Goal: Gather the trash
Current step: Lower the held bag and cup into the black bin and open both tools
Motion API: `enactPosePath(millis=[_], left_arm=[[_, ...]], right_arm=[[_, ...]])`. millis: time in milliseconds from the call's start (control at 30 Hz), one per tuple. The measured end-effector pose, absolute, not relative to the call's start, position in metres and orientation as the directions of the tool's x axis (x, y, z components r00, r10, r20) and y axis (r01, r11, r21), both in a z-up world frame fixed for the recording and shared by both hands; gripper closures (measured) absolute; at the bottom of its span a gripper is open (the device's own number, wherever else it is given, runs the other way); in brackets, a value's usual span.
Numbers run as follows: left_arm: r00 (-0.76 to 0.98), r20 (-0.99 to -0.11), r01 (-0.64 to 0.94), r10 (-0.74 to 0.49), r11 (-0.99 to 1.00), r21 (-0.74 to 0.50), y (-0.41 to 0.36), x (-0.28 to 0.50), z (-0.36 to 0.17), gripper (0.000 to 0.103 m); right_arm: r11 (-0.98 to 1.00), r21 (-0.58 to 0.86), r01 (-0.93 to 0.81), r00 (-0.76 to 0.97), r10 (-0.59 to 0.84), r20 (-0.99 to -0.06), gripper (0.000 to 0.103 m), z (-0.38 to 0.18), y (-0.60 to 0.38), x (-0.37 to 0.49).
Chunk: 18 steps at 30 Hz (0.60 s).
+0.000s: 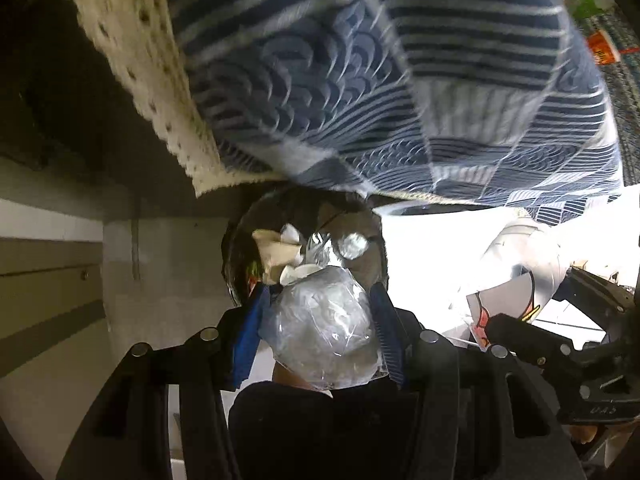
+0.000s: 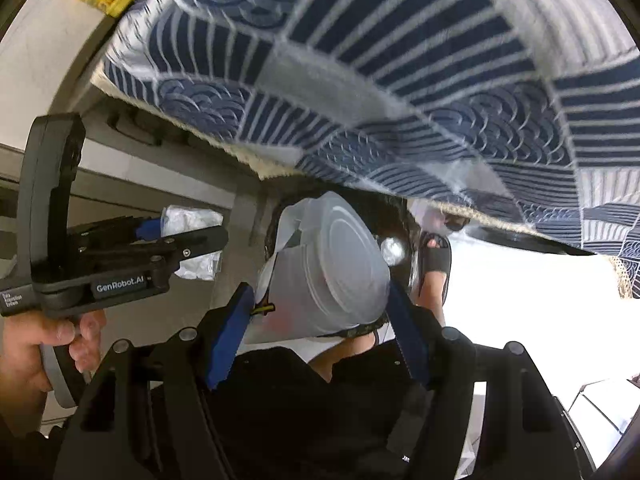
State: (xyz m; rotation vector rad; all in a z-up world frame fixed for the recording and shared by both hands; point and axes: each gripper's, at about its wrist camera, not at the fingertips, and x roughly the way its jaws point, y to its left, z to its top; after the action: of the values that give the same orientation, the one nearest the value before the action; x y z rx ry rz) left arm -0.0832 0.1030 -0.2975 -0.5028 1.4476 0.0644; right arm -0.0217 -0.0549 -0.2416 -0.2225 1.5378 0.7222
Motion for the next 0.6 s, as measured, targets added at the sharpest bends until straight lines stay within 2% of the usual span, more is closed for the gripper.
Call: enactPosePath(millis=[333,600], left_arm=[[0.084,-0.948,-0.387,-0.308,0.866,-0.315,0.097,-0.080,-0.333,0.053],[0.074,-0.946,-0.413,-0.316,0.854,-0.318,0.099,-0.078,-0.341,0.053]], right_arm=[[0.756,0.296,-0.584,-0.174,0.239,-0.955,0.035,-0.269,-0.051,-0.026],[0.760,0.296,-0.579,-0.184,0.232,-0.955,0.035,-0.280,-0.049,-0.022]])
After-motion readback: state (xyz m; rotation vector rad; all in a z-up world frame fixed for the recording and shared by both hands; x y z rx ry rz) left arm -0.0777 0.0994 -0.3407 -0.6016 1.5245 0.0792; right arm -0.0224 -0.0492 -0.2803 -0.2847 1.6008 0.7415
